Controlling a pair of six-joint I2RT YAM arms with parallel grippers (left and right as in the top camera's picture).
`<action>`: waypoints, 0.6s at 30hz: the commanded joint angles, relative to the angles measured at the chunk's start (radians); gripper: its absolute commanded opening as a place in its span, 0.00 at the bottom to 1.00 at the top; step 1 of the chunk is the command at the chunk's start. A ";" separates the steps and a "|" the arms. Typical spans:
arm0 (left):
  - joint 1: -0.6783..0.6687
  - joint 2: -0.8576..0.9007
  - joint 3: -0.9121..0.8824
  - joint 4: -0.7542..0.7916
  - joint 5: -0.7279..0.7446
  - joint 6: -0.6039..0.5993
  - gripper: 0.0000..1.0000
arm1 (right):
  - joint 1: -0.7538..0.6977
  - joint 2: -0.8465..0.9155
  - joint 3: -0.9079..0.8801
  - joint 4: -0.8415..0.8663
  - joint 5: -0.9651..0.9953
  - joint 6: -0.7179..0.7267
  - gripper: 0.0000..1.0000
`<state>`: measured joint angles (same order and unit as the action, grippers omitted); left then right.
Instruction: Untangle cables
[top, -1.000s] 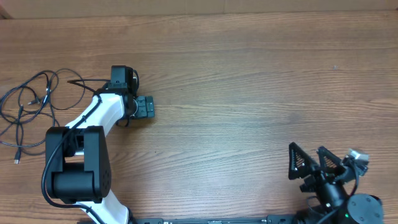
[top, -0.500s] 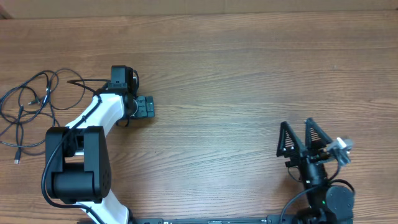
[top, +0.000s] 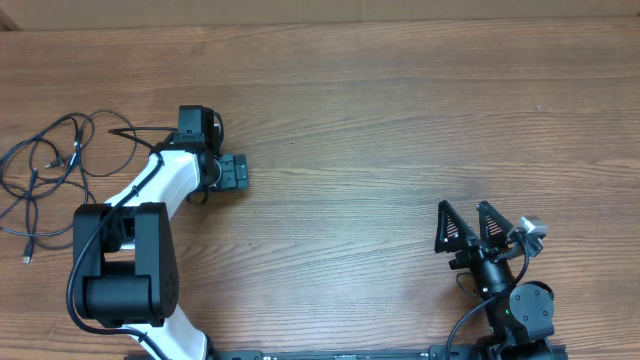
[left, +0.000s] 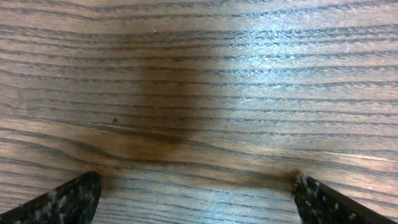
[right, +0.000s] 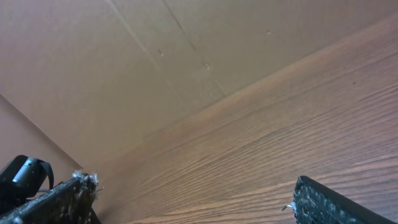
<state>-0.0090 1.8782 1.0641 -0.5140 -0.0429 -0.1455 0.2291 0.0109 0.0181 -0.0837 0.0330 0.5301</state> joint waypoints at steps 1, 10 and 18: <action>0.006 0.147 -0.108 -0.023 0.050 0.011 1.00 | -0.005 -0.008 -0.011 0.003 0.003 -0.004 1.00; 0.006 0.147 -0.108 -0.023 0.050 0.011 1.00 | -0.004 -0.008 -0.011 0.002 0.003 -0.004 1.00; 0.006 0.147 -0.108 -0.023 0.050 0.011 1.00 | -0.004 -0.008 -0.010 0.002 0.015 -0.125 1.00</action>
<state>-0.0090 1.8782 1.0641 -0.5140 -0.0429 -0.1455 0.2291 0.0109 0.0181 -0.0837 0.0341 0.5083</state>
